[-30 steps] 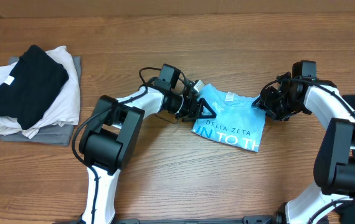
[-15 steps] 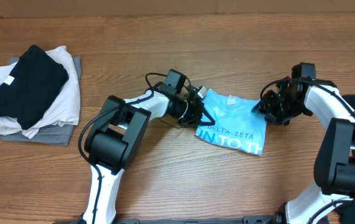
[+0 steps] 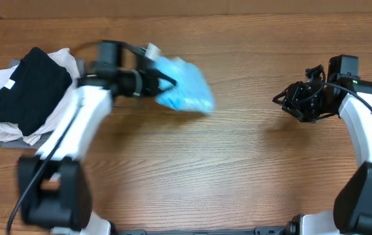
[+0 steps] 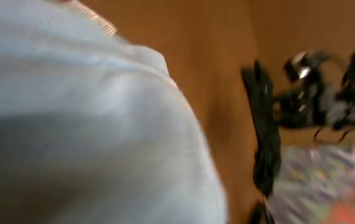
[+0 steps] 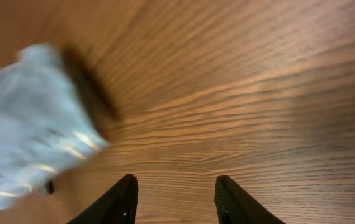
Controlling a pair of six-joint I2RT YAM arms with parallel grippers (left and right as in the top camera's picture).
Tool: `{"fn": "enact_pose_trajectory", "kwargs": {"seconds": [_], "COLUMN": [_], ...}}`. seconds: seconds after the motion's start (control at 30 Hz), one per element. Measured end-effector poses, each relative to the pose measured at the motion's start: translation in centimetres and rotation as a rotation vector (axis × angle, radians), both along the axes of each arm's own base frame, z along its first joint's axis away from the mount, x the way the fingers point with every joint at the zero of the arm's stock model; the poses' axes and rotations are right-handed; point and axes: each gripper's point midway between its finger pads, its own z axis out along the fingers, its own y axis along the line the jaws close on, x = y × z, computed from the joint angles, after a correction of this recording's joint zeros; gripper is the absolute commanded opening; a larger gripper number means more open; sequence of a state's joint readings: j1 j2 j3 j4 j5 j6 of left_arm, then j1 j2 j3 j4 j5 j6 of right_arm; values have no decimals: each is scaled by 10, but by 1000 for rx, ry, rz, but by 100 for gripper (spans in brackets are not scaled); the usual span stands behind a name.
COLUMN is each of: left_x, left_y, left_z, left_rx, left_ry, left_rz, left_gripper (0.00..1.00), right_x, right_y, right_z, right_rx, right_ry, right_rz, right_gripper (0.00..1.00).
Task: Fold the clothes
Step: 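Lift the bundle with the left gripper and carry it left onto the clothes stack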
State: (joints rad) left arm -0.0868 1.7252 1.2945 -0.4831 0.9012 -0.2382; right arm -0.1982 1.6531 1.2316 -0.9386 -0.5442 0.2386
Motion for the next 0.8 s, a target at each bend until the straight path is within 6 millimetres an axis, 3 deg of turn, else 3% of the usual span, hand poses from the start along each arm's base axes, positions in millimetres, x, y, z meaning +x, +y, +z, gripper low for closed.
{"fn": "enact_pose_trajectory", "kwargs": {"seconds": [0.07, 0.17, 0.43, 0.67, 0.8], "left_x": [6, 12, 34, 35, 29], "left_y": [32, 77, 204, 274, 298], "left_z": [31, 57, 82, 105, 105], "left_rx": [6, 17, 71, 119, 138], "left_ry": [-88, -169, -331, -464, -469], "left_rz": [76, 184, 457, 594, 643], "left_gripper": [4, 4, 4, 4, 4], "right_x": [-1, -3, -6, -13, -17], "right_y": [1, 2, 3, 4, 5], "right_z": [3, 2, 1, 0, -1], "right_rx": [2, 7, 11, 17, 20], "right_ry": [-5, 5, 22, 51, 68], "right_rz": [1, 2, 3, 4, 6], "right_gripper": [44, 44, 44, 44, 44]}}
